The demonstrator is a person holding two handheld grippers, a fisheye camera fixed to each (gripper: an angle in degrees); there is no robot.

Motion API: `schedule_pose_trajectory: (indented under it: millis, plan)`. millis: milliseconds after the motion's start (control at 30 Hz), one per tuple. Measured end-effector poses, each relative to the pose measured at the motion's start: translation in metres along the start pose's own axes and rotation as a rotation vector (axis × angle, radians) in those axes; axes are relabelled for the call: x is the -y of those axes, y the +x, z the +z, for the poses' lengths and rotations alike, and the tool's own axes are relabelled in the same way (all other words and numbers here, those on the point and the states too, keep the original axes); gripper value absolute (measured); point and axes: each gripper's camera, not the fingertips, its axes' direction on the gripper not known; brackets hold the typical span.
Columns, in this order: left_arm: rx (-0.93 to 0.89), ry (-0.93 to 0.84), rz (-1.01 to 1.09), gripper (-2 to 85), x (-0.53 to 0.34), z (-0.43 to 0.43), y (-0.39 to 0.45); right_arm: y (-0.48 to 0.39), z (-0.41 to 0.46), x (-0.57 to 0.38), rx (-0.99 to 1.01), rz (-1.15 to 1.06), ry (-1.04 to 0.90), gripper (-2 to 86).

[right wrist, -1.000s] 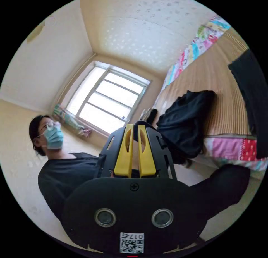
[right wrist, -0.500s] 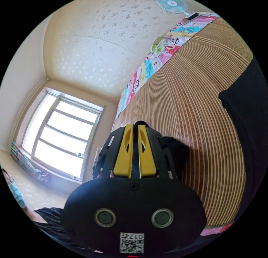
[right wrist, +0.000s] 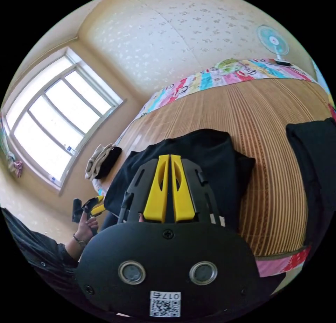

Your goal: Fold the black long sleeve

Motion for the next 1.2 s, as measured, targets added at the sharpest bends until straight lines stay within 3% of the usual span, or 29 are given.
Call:
schedule_pose_trajectory:
  millis: [100, 200, 300, 333, 367, 467, 667, 733, 833, 967, 1033, 1100, 1200]
  plan:
    - [-0.09, 0.054, -0.13, 14.3, -0.03, 0.01, -0.015, -0.023, 0.029, -0.009, 0.134, -0.06, -0.034, 1.1]
    - [-0.126, 0.094, -0.119, 12.9, -0.042, 0.02, -0.005, -0.057, 0.068, -0.016, 0.17, -0.176, -0.082, 0.7]
    - [-0.089, 0.028, -0.134, 10.6, -0.043, 0.036, 0.006, -0.079, 0.138, -0.03, -0.052, -0.242, -0.275, 0.5]
    - [-0.036, 0.025, -0.155, 9.1, -0.044, 0.037, 0.009, -0.077, 0.178, -0.039, -0.175, -0.243, -0.43, 0.5]
    - [-0.023, 0.028, -0.165, 8.4, -0.045, 0.037, 0.011, -0.079, 0.178, -0.046, -0.186, -0.277, -0.404, 0.4]
    - [-0.058, 0.081, -0.125, 6.4, -0.05, 0.032, 0.032, -0.074, 0.134, -0.043, -0.155, -0.23, -0.344, 0.4]
    - [-0.069, 0.1, 0.453, 5.3, -0.061, 0.068, 0.199, -0.002, -0.009, -0.059, -0.032, -0.126, -0.125, 0.5]
    - [-0.164, 0.007, 0.663, 5.2, -0.084, 0.113, 0.264, 0.034, -0.043, -0.072, 0.063, -0.049, -0.088, 0.5]
    - [-0.24, -0.16, 0.784, 5.3, -0.136, 0.183, 0.314, 0.09, -0.08, -0.1, 0.104, 0.066, -0.058, 0.7]
    - [-0.245, -0.387, 0.862, 6.5, -0.207, 0.259, 0.328, 0.155, -0.109, -0.133, 0.007, 0.23, -0.056, 1.8]
    - [-0.391, -0.492, 0.826, 6.7, -0.233, 0.272, 0.318, 0.177, -0.126, -0.142, 0.029, 0.278, -0.011, 2.9]
    - [-0.445, -0.487, 0.798, 7.3, -0.237, 0.261, 0.307, 0.196, -0.143, -0.145, 0.078, 0.292, 0.041, 4.8]
    - [-0.266, -0.366, 0.735, 10.8, -0.219, 0.226, 0.283, 0.225, -0.153, -0.13, 0.165, 0.282, 0.049, 9.8]
